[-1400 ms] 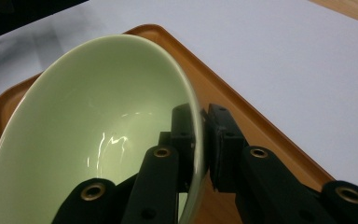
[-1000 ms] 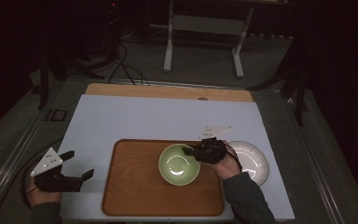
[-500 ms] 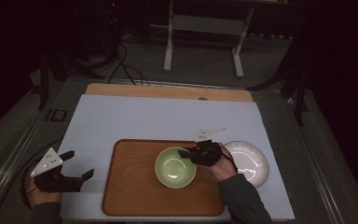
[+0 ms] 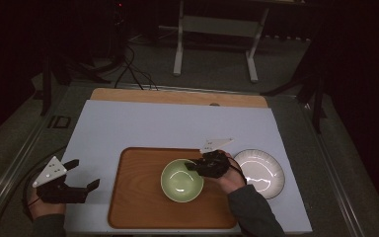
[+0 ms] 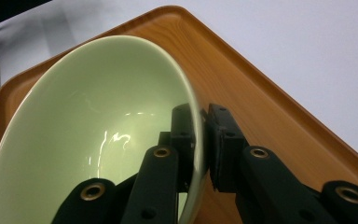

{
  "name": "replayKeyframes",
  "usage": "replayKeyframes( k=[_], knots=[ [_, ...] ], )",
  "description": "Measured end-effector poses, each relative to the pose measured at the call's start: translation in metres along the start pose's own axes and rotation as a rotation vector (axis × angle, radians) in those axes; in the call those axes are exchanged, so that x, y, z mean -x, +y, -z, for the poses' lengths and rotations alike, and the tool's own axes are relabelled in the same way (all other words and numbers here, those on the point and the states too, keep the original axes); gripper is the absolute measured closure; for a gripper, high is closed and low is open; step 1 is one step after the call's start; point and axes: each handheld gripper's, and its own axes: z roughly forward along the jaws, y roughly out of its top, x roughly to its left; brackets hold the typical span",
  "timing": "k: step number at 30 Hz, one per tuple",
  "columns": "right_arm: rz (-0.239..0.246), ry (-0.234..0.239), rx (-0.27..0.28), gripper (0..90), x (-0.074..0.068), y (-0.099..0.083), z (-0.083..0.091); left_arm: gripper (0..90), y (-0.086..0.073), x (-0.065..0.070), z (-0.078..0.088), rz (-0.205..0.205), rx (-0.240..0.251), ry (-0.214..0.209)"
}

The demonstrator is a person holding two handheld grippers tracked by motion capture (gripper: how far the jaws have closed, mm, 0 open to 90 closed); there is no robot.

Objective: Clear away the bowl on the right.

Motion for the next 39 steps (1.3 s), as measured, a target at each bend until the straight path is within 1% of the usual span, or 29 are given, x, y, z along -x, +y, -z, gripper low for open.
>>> replayKeyframes(
  k=[5,14,20,28,39],
  knots=[
    [-0.004,0.007,-0.002,81.4,-0.001,-0.002,-0.005,0.7,0.000,0.000,0.000,0.000,0.001,0.001],
    [-0.006,0.013,-0.027,81.4,-0.002,-0.008,-0.014,0.7,0.000,0.000,0.000,-0.001,0.000,0.001],
    [-0.004,0.016,-0.036,81.4,-0.002,-0.008,-0.017,0.7,0.000,0.000,0.000,-0.001,0.000,0.001],
    [-0.015,0.026,-0.045,81.5,0.000,-0.009,-0.018,0.7,0.000,0.000,0.000,-0.002,-0.001,0.001],
    [-0.015,0.008,-0.065,82.2,0.003,-0.010,-0.022,0.7,0.000,0.000,0.000,-0.002,0.001,0.002]
  ],
)
